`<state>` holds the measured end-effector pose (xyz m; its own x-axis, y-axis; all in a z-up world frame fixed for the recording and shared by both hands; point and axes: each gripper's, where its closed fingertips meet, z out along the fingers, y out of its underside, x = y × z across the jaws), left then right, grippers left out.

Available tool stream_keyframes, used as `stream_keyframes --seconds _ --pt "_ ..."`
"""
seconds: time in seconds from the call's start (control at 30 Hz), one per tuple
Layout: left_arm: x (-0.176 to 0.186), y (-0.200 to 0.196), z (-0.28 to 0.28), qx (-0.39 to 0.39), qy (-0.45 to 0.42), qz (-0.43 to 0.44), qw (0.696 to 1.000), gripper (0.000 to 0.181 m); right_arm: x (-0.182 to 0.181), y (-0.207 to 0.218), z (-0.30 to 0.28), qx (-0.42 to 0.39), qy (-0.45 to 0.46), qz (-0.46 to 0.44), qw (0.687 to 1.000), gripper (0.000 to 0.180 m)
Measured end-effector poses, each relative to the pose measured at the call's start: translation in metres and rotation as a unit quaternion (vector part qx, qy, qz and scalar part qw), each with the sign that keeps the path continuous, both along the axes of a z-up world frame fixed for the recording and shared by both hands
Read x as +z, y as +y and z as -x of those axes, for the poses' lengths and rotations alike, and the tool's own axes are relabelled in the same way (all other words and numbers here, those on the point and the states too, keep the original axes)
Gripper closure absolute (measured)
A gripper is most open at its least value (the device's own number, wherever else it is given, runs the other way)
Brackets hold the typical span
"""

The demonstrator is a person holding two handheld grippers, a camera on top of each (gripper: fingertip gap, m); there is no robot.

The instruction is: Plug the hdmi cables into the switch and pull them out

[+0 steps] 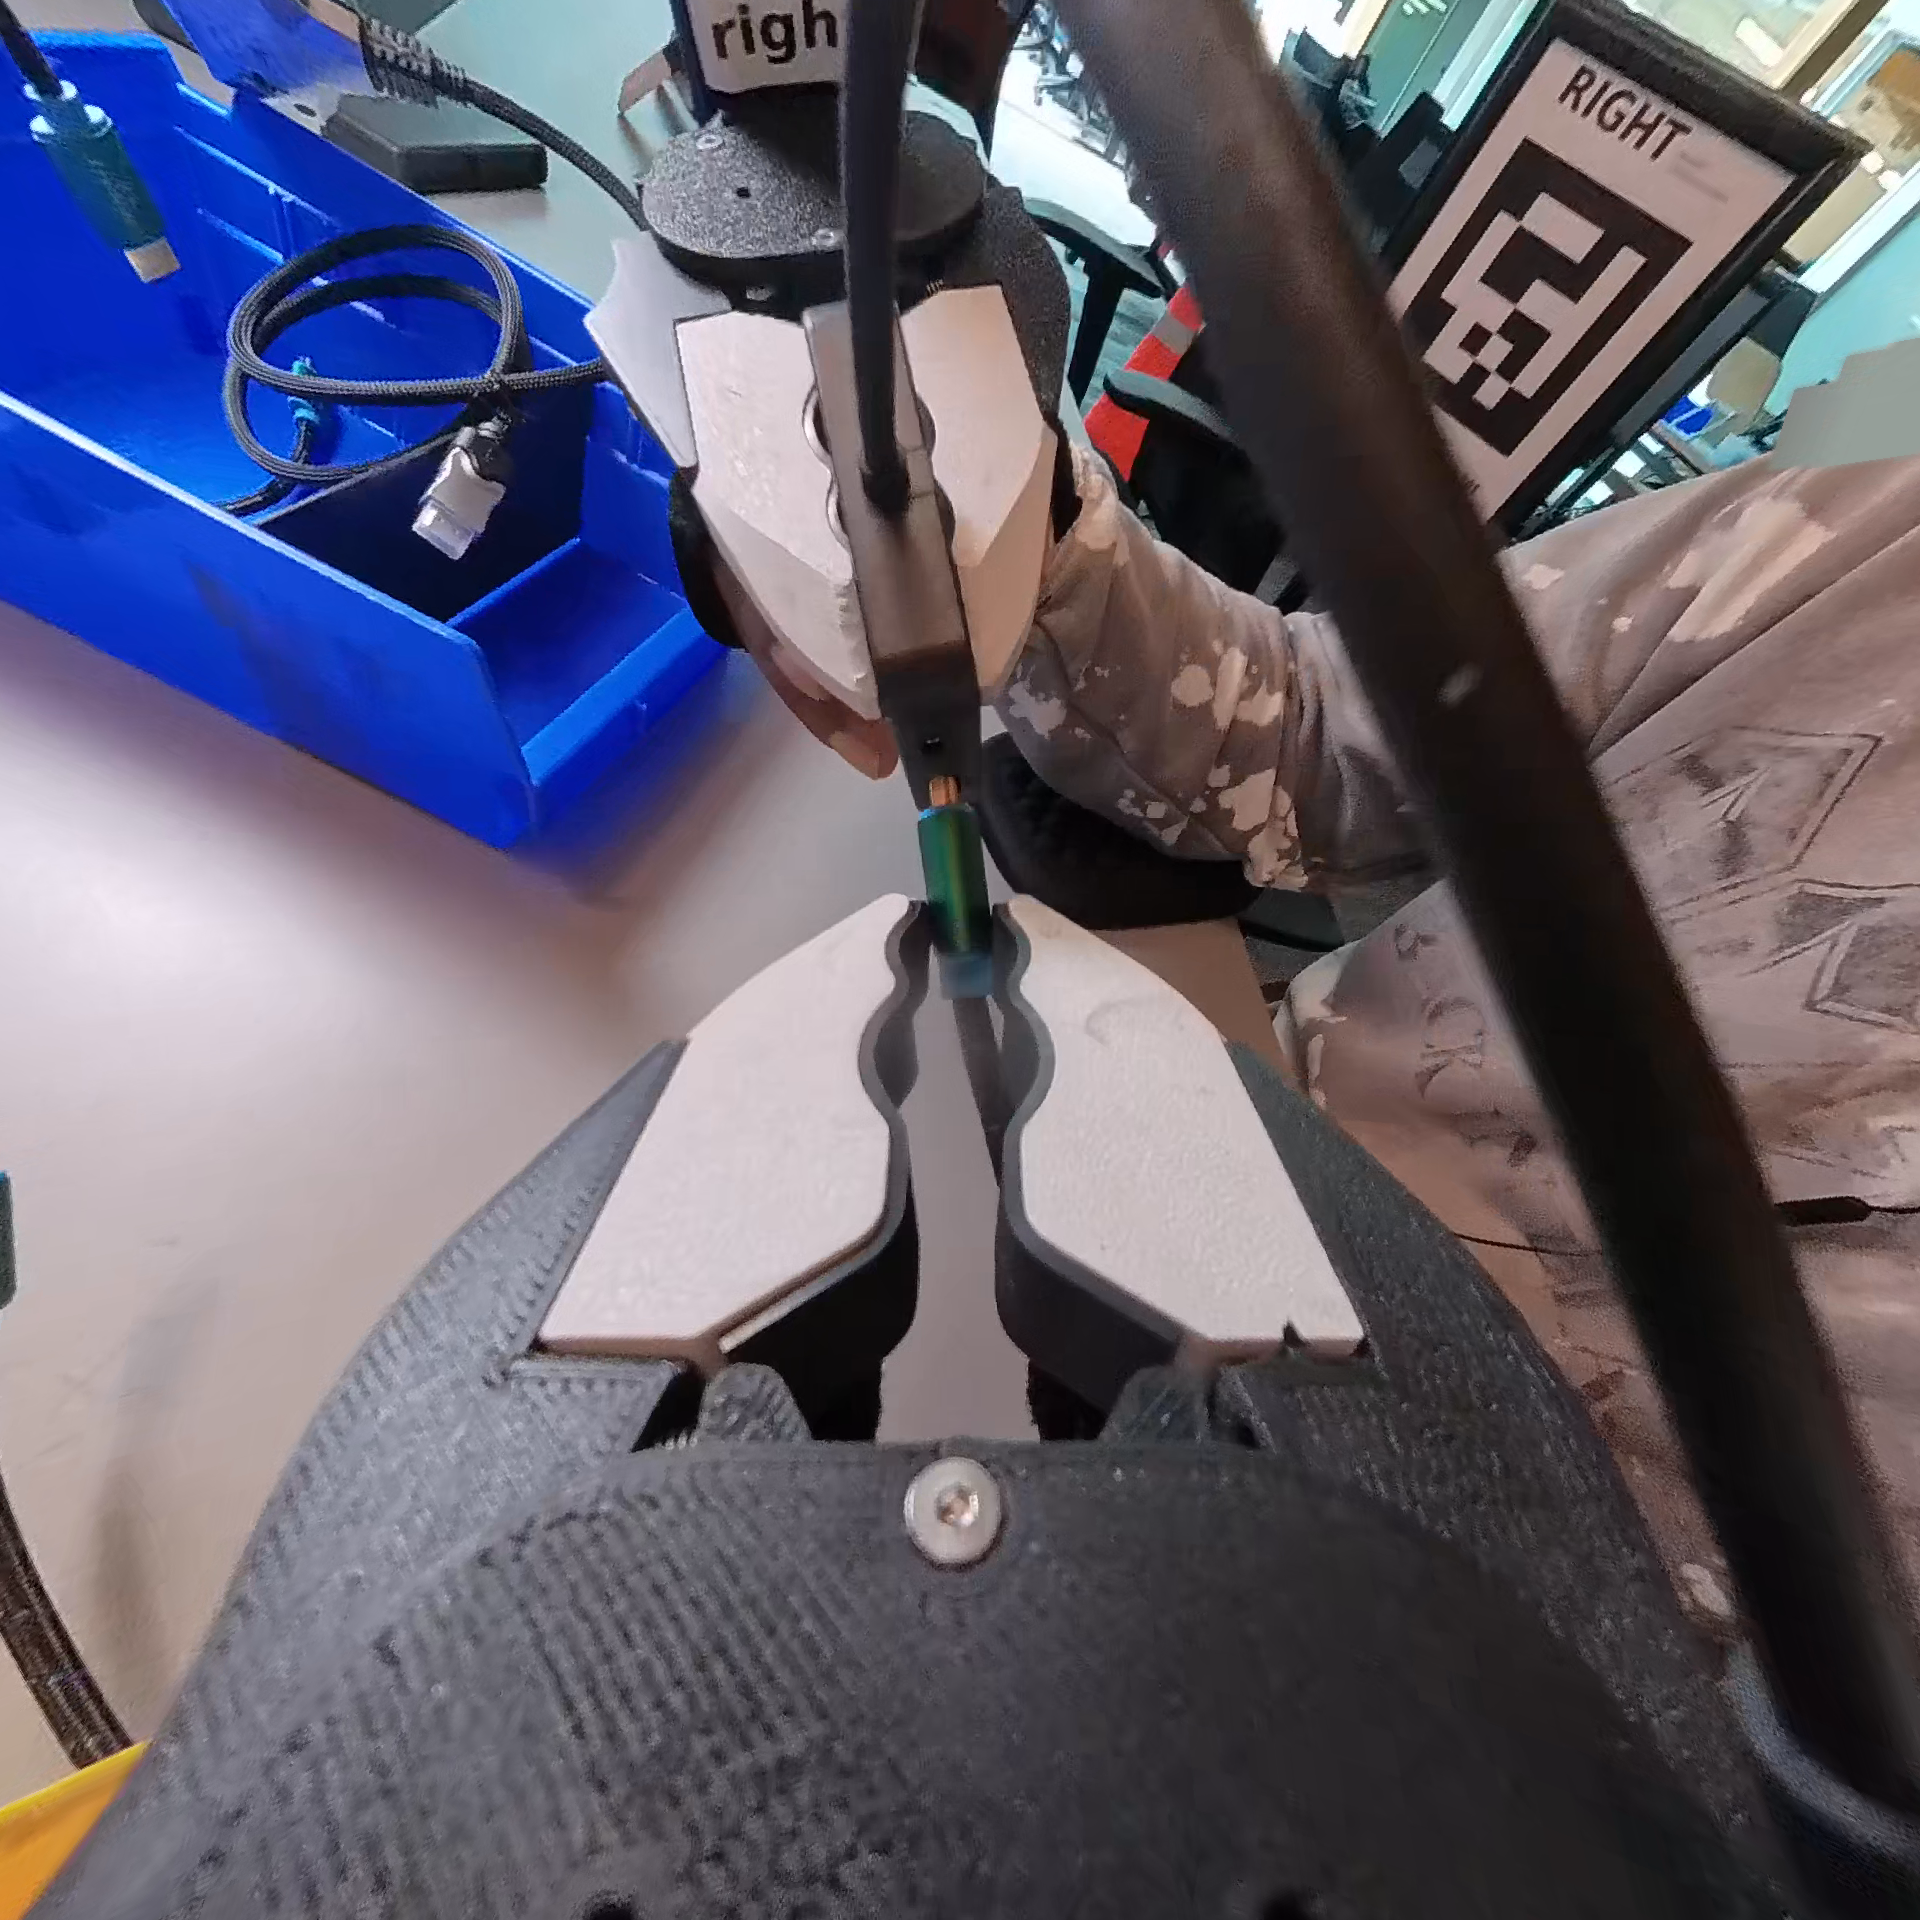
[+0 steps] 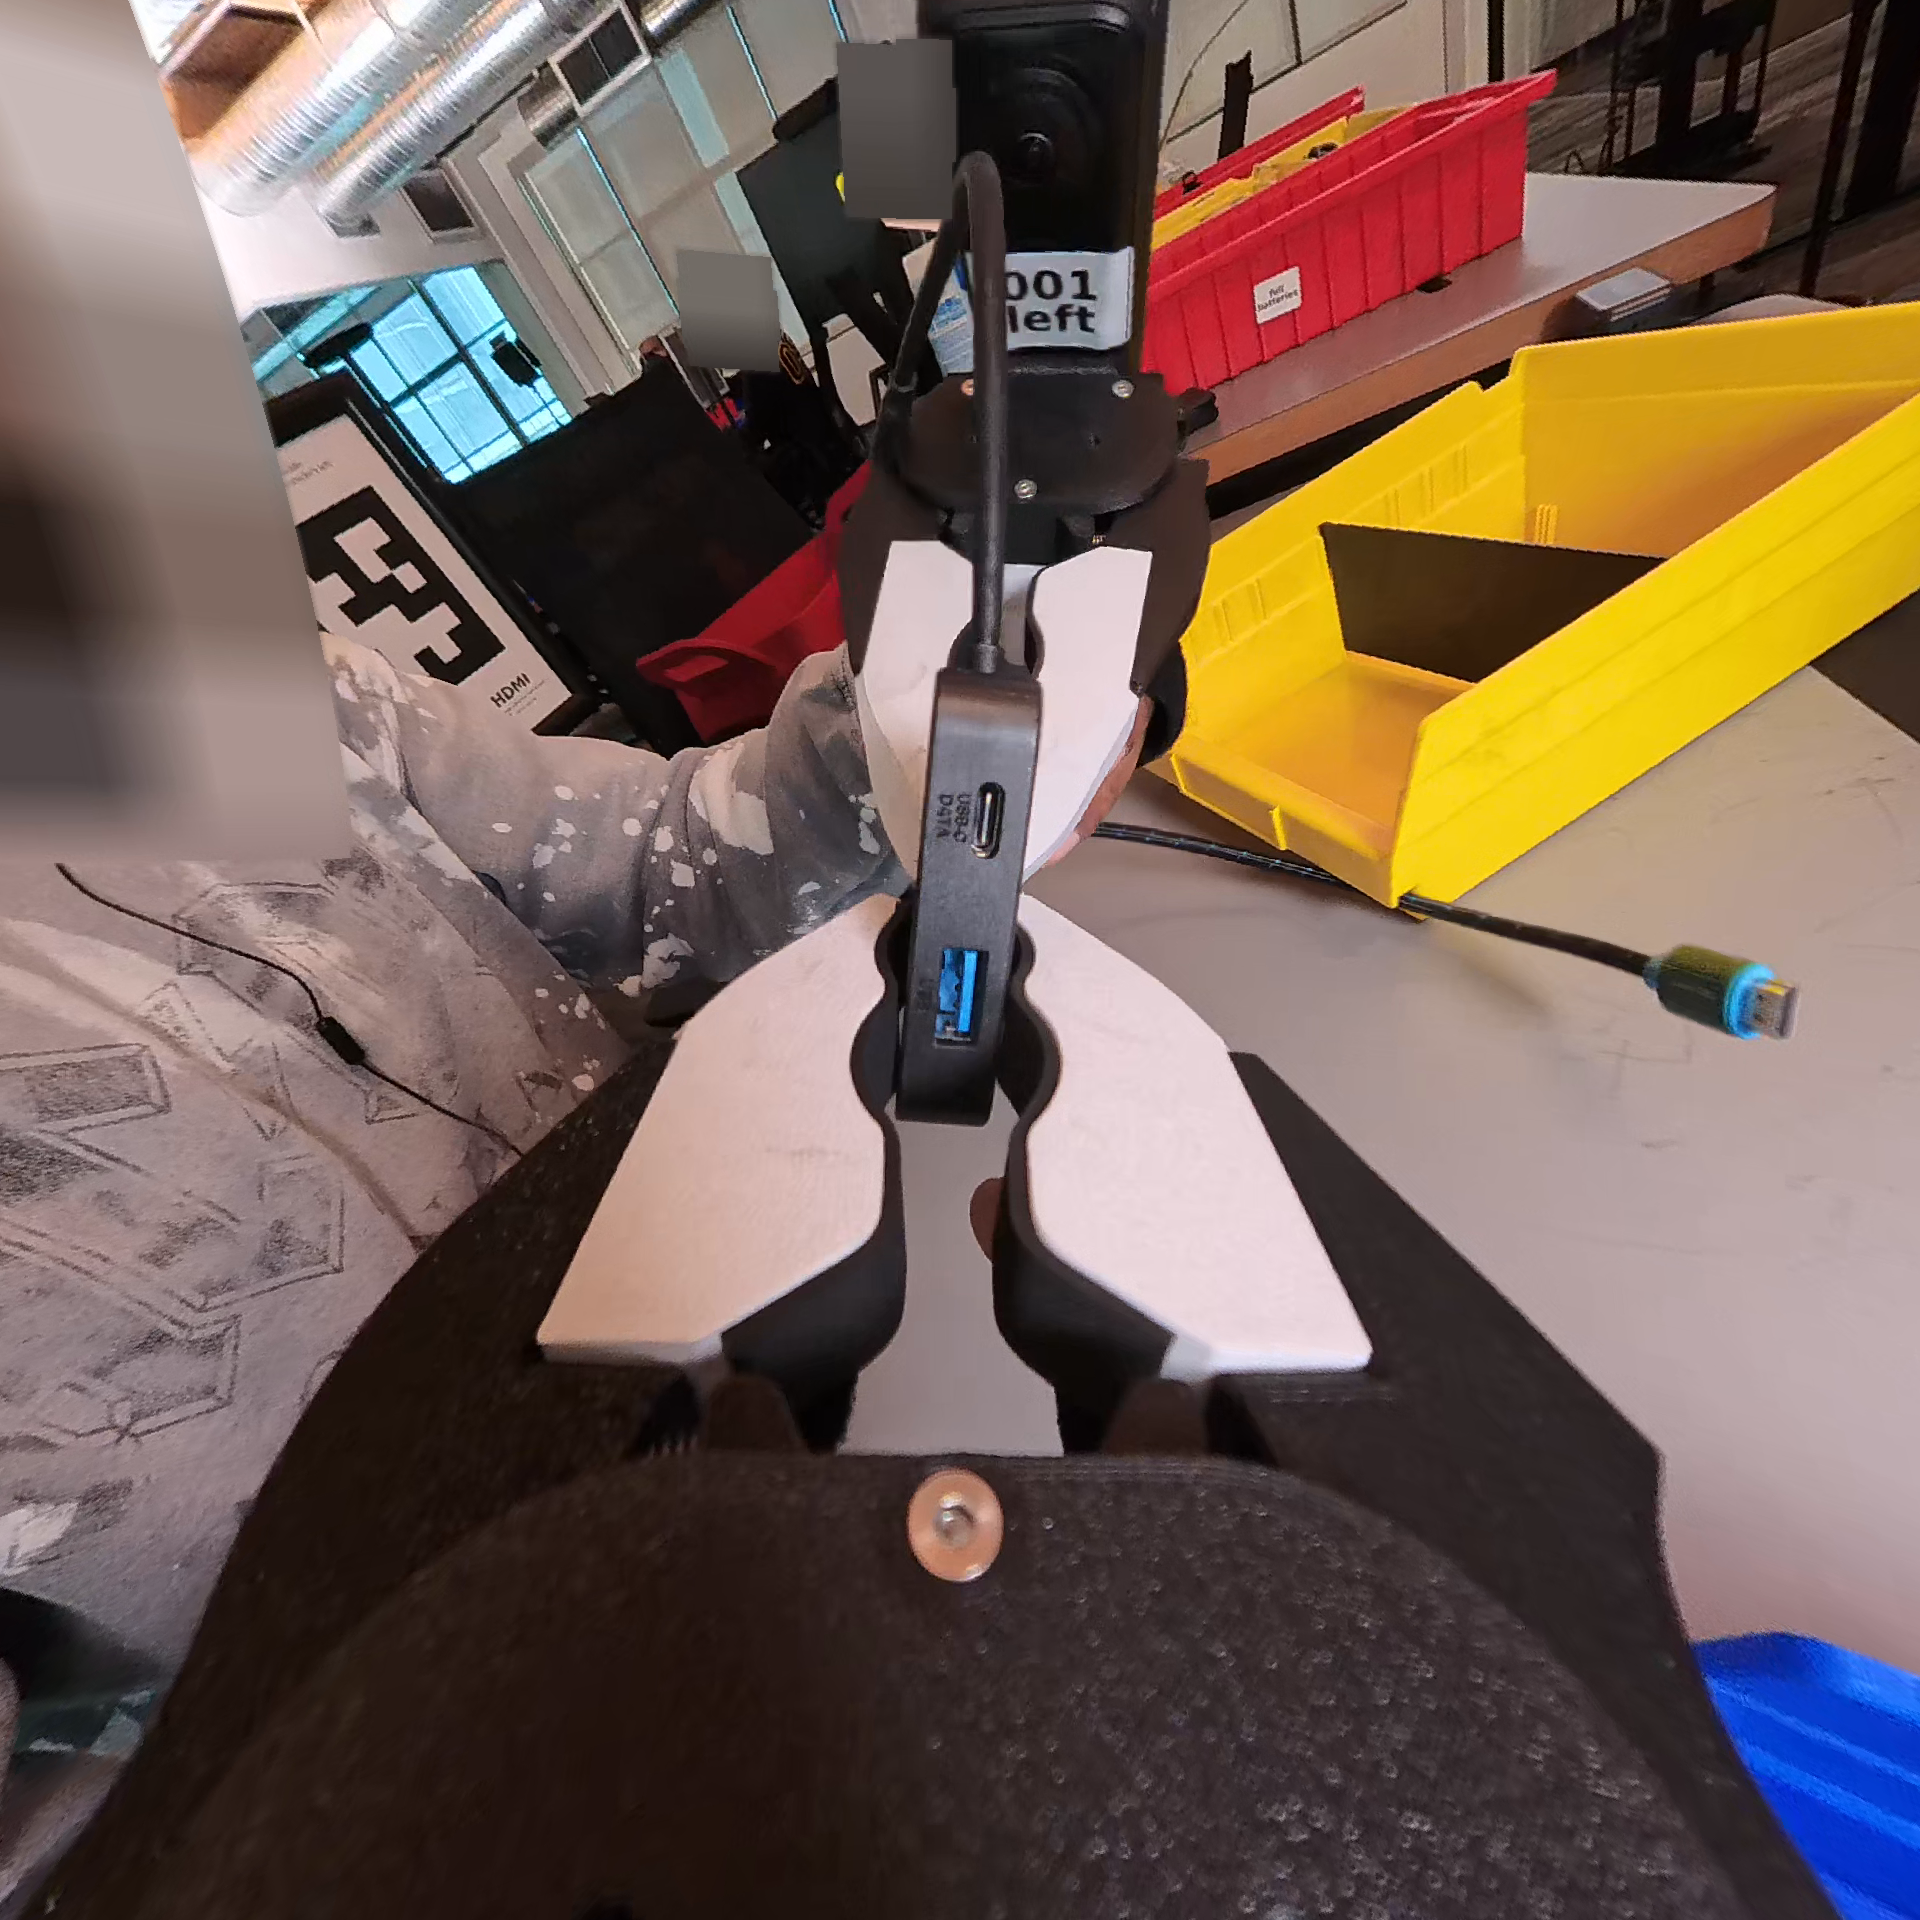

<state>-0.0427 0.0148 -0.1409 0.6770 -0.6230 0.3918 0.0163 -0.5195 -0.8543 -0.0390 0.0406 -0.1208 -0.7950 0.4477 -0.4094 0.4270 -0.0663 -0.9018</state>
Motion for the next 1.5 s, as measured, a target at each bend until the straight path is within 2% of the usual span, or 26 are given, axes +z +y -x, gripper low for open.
stream_keyframes --seconds 0.53,0.73,0.83,0.93,1.27,1.5 --pt "-0.001 0.013 -0.001 0.032 -0.015 0.006 0.999 0.170 -0.006 0.006 0.002 -0.004 -0.011 0.009 1.000 0.166" --pt "0.002 0.013 0.001 0.054 0.037 -0.010 0.998 0.168 0.000 0.006 0.004 -0.018 0.025 -0.028 0.999 0.166" --pt "-0.005 0.008 -0.002 0.045 0.076 -0.001 0.996 0.158 0.002 0.008 0.004 -0.025 0.029 -0.028 0.999 0.166" --pt "-0.010 0.009 -0.003 0.041 0.084 0.005 0.996 0.168 0.002 0.003 0.005 -0.022 0.037 -0.030 0.999 0.166" --pt "-0.011 0.008 0.004 0.037 0.068 0.017 0.997 0.169 0.001 0.001 0.012 -0.032 0.018 -0.017 0.999 0.166" --pt "-0.021 0.008 0.002 0.036 0.096 0.039 0.994 0.170 -0.009 0.001 0.012 -0.026 -0.009 -0.025 0.999 0.166"
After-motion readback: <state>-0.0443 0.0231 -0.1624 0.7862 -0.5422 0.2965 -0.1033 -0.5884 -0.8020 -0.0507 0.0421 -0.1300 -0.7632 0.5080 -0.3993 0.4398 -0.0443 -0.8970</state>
